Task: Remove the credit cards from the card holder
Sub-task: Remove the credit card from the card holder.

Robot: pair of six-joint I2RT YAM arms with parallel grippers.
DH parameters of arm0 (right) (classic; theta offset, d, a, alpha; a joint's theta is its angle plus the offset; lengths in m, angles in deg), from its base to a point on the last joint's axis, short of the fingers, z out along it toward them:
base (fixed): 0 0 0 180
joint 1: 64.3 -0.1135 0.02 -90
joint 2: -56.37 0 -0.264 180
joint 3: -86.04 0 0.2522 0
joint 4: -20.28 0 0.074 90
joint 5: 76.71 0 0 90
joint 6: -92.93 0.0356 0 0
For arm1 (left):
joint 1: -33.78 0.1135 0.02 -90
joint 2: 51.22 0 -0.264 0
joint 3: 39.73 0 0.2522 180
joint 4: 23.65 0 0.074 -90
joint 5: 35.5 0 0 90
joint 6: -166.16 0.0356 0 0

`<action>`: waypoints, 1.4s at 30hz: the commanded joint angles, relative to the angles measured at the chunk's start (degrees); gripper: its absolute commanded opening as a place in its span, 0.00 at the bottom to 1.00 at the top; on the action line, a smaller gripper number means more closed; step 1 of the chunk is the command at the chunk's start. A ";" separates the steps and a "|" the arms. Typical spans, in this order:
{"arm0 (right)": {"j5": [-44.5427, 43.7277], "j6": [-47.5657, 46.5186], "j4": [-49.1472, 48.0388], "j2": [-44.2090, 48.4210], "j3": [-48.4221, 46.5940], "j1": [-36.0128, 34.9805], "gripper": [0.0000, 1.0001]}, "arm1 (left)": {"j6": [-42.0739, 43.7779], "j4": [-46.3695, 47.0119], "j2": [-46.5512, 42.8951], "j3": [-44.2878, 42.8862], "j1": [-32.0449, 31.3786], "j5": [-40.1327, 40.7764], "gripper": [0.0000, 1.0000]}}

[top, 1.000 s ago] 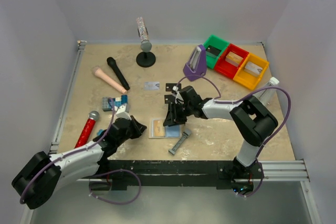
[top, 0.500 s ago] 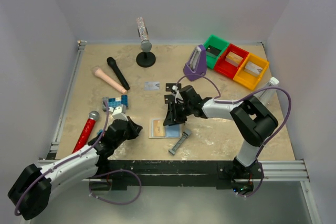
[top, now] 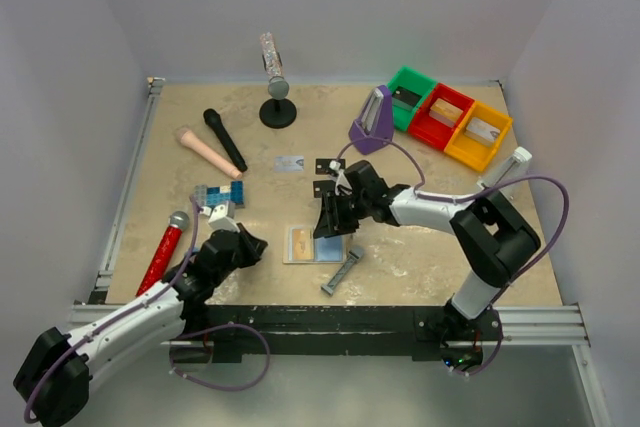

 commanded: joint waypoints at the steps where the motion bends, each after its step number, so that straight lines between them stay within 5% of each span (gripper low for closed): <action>1: -1.05 -1.54 1.26 4.72 1.13 -0.27 0.44 | -1.74 1.08 -0.72 1.95 0.31 0.00 0.00; 20: -3.25 1.01 -0.94 8.16 2.09 -0.18 0.45 | 3.71 15.74 11.50 -1.30 0.22 -5.10 0.00; 42: -0.61 5.93 -10.69 -0.63 3.42 -3.17 0.50 | 1.07 34.12 23.54 0.11 0.22 -9.67 0.00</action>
